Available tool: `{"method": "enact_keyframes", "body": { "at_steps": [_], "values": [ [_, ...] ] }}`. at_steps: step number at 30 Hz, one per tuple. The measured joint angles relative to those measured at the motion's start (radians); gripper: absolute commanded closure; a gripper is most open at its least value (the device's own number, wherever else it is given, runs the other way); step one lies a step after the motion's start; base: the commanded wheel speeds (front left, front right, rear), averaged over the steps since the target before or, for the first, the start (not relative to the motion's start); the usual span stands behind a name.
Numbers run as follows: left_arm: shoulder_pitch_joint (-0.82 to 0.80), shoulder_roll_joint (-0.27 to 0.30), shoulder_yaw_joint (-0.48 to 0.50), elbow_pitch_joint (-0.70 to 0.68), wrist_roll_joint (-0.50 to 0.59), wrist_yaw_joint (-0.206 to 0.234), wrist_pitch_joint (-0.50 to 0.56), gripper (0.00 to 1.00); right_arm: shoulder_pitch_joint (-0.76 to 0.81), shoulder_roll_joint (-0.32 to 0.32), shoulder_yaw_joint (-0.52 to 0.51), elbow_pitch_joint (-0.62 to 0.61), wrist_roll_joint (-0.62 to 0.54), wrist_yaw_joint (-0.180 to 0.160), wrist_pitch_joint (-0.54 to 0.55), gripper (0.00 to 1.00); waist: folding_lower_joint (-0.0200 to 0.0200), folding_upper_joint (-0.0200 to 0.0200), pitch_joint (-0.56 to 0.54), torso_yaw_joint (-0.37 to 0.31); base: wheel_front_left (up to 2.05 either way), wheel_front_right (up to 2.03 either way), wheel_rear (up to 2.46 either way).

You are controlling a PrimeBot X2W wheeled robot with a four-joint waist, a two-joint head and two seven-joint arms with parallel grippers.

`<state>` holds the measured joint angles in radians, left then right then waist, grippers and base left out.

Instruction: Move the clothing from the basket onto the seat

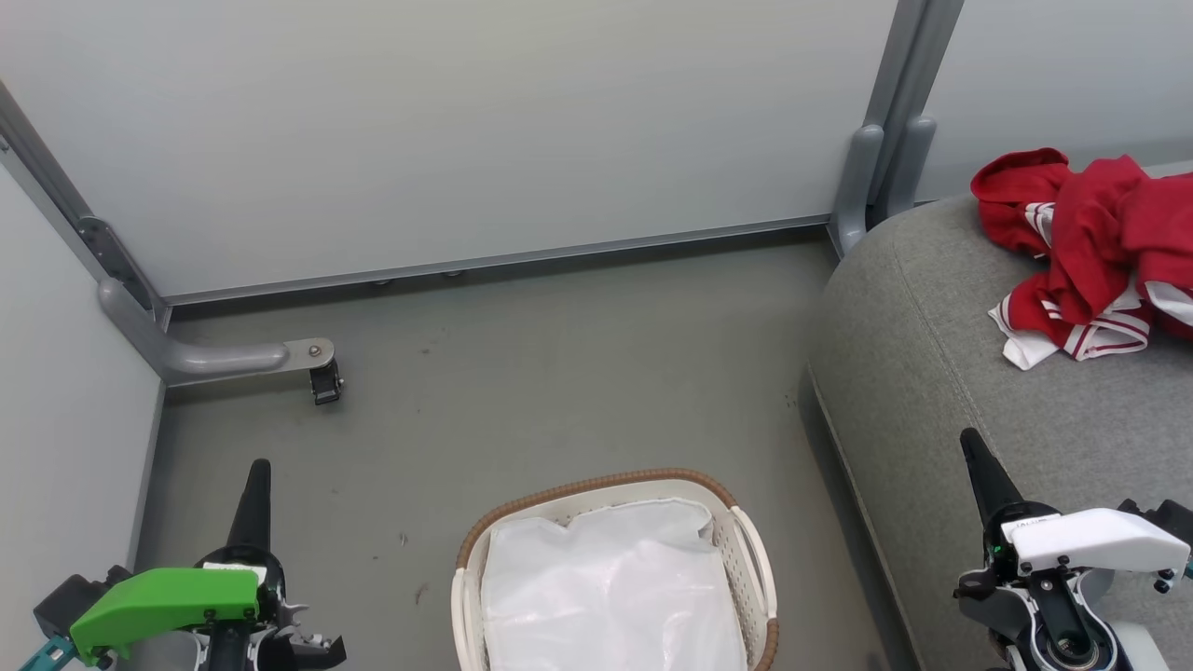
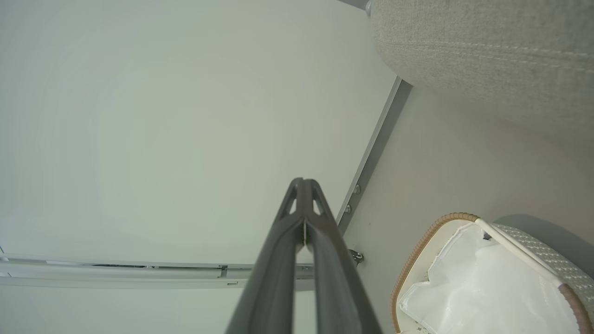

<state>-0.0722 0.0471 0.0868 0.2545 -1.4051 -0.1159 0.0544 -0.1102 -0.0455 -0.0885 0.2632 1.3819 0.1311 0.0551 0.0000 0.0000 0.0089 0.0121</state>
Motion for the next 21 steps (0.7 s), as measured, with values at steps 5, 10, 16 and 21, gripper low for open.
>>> {"method": "enact_keyframes", "body": {
  "at_steps": [5, 10, 16, 21],
  "values": [
    [-0.003, 0.0, 0.005, -0.001, -0.036, -0.003, 0.011, 1.0, 0.0, 0.0, -0.004, -0.003, 0.04, 0.0, 0.011, 1.0, 0.0, 0.0, -0.001, -0.002, 0.0, 0.0, 0.0],
    [-0.01, 0.0, 0.009, -0.003, -0.071, -0.007, 0.021, 1.0, 0.0, -0.001, -0.008, -0.006, 0.077, 0.0, 0.021, 1.0, 0.0, 0.0, -0.002, -0.004, 0.0, 0.0, 0.0],
    [-0.013, 0.0, 0.013, -0.004, -0.11, -0.007, 0.033, 1.0, 0.0, -0.001, -0.013, -0.01, 0.121, 0.0, 0.033, 1.0, 0.0, 0.0, -0.003, -0.006, 0.0, 0.0, 0.0],
    [-0.022, 0.0, 0.018, -0.006, -0.144, -0.008, 0.041, 1.0, 0.0, -0.001, -0.017, -0.012, 0.159, 0.0, 0.042, 1.0, 0.0, 0.0, -0.004, -0.008, 0.0, 0.0, 0.0]
  ]
}}
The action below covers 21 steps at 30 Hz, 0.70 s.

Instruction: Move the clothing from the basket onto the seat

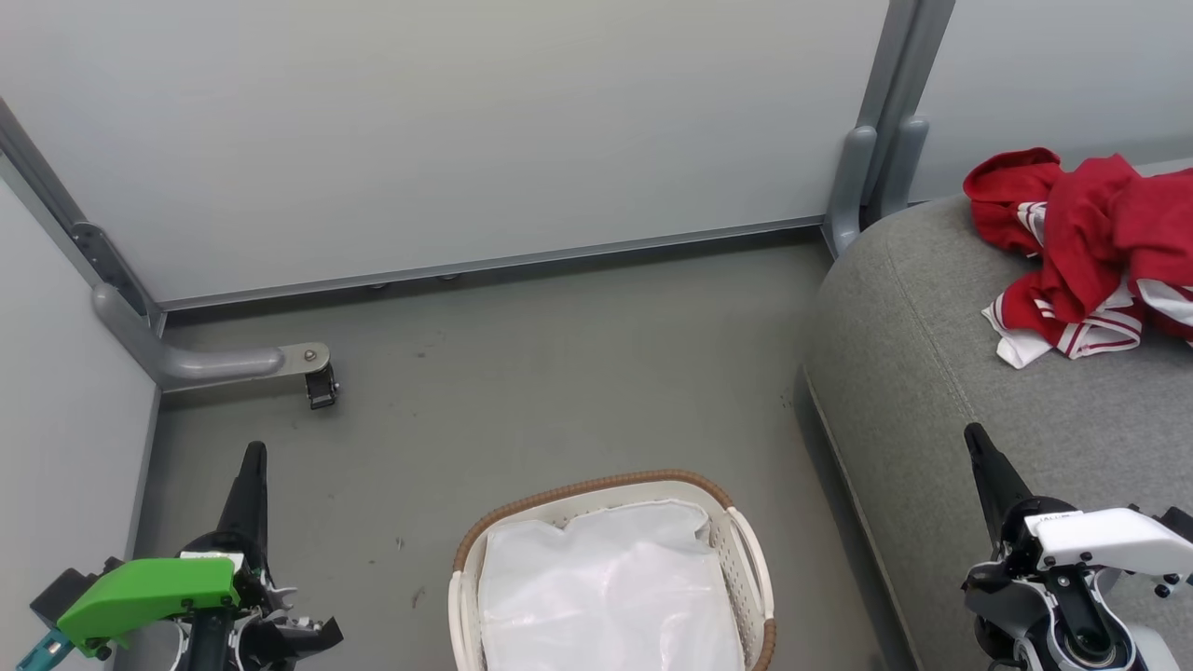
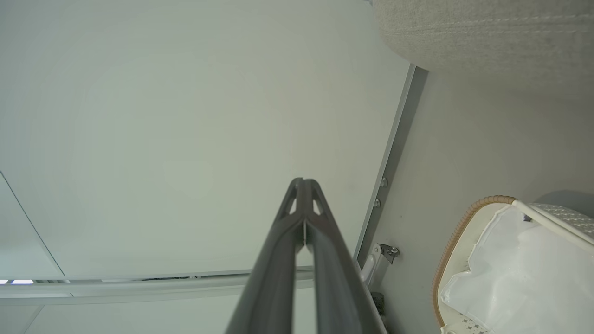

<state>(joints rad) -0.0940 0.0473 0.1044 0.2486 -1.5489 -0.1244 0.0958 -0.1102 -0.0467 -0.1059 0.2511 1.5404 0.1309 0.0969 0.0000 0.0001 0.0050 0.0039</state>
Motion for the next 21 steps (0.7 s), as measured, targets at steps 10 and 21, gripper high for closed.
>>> {"method": "enact_keyframes", "body": {
  "at_steps": [10, 21],
  "values": [
    [-0.009, 0.0, 0.009, -0.002, -0.058, -0.003, 0.018, 1.0, 0.0, 0.0, -0.007, -0.004, 0.066, 0.0, 0.017, 1.0, 0.0, 0.0, -0.002, -0.004, 0.0, 0.0, 0.0],
    [-0.01, 0.0, 0.01, -0.002, -0.062, -0.003, 0.018, 1.0, 0.0, -0.001, -0.008, -0.005, 0.071, 0.0, 0.017, 1.0, 0.0, 0.0, -0.002, -0.004, 0.0, 0.0, 0.0]
  ]
}}
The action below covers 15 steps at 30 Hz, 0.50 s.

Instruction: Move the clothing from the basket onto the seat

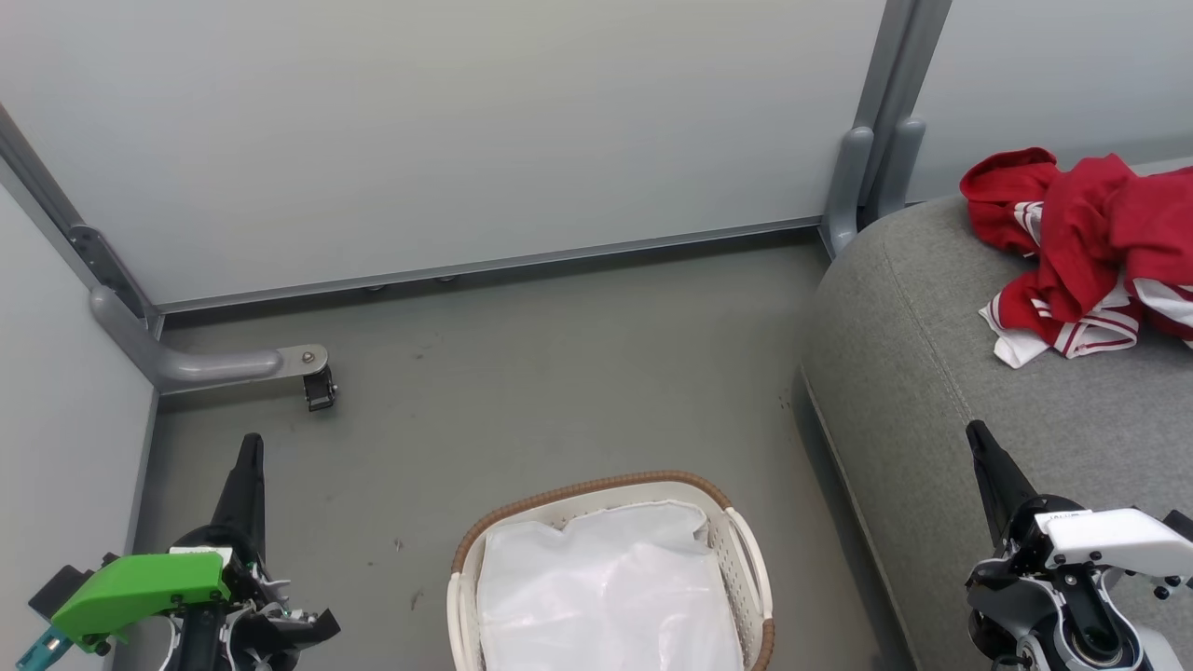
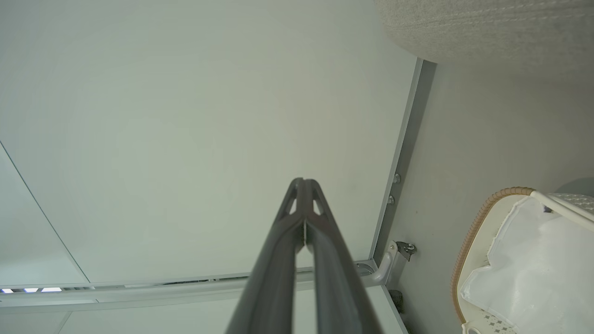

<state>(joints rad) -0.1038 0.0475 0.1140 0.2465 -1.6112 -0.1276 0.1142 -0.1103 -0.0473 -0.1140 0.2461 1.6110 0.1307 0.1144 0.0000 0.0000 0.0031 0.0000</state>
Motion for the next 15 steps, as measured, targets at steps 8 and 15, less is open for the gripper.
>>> {"method": "enact_keyframes", "body": {
  "at_steps": [8, 15],
  "values": [
    [0.0, 0.0, 0.0, 0.0, 0.0, 0.0, 0.0, 1.0, 0.0, 0.0, 0.0, 0.0, 0.0, 0.0, 0.0, 1.0, 0.0, 0.0, 0.0, 0.0, 0.0, 0.0, 0.0],
    [0.0, 0.0, 0.0, 0.0, 0.0, 0.0, 0.0, 1.0, 0.0, 0.0, 0.0, 0.0, 0.0, 0.0, 0.0, 1.0, 0.0, 0.0, 0.0, 0.0, 0.0, 0.0, 0.0]
  ]
}}
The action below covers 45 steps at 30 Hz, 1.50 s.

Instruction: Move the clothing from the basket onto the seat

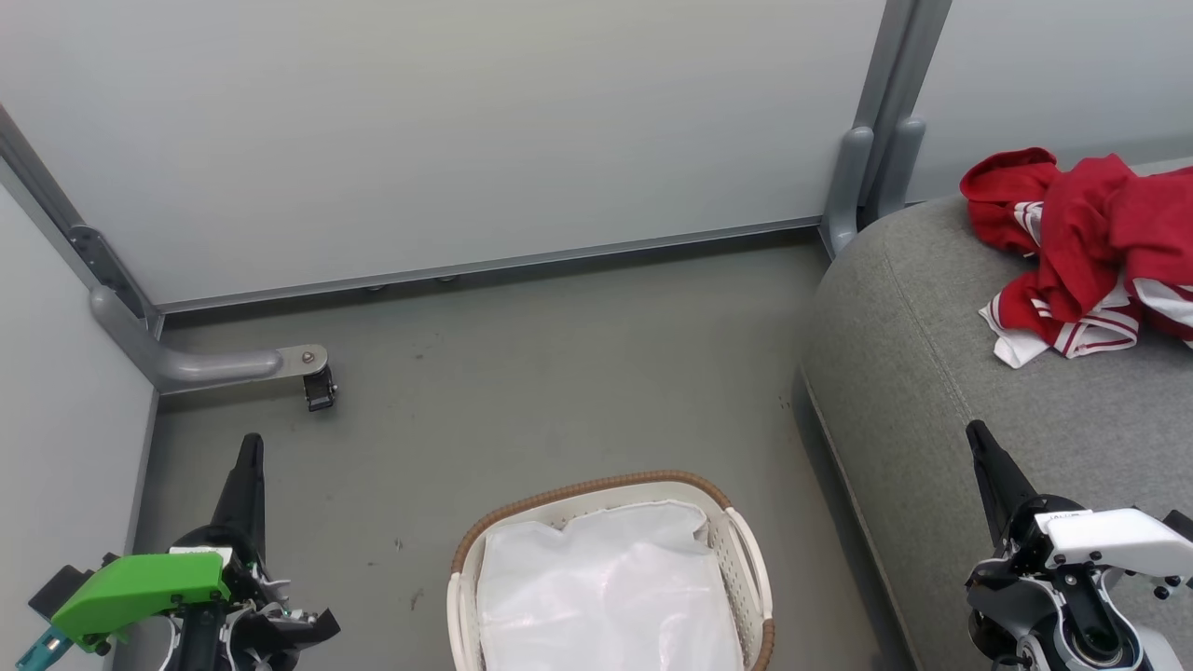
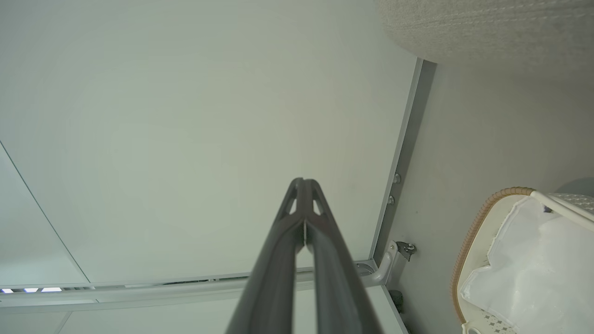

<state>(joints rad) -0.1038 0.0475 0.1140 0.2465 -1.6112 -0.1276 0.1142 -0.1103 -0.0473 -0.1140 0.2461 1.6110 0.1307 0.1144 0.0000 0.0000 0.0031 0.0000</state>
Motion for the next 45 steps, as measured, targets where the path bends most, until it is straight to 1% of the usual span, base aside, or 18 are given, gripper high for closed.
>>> {"method": "enact_keyframes", "body": {
  "at_steps": [45],
  "values": [
    [0.0, 0.0, 0.0, 0.0, 0.0, 0.0, 0.0, 1.0, 0.0, 0.0, 0.0, 0.0, 0.0, 0.0, 0.0, 1.0, 0.0, 0.0, 0.0, 0.0, 0.0, 0.0, 0.0]
  ]
}}
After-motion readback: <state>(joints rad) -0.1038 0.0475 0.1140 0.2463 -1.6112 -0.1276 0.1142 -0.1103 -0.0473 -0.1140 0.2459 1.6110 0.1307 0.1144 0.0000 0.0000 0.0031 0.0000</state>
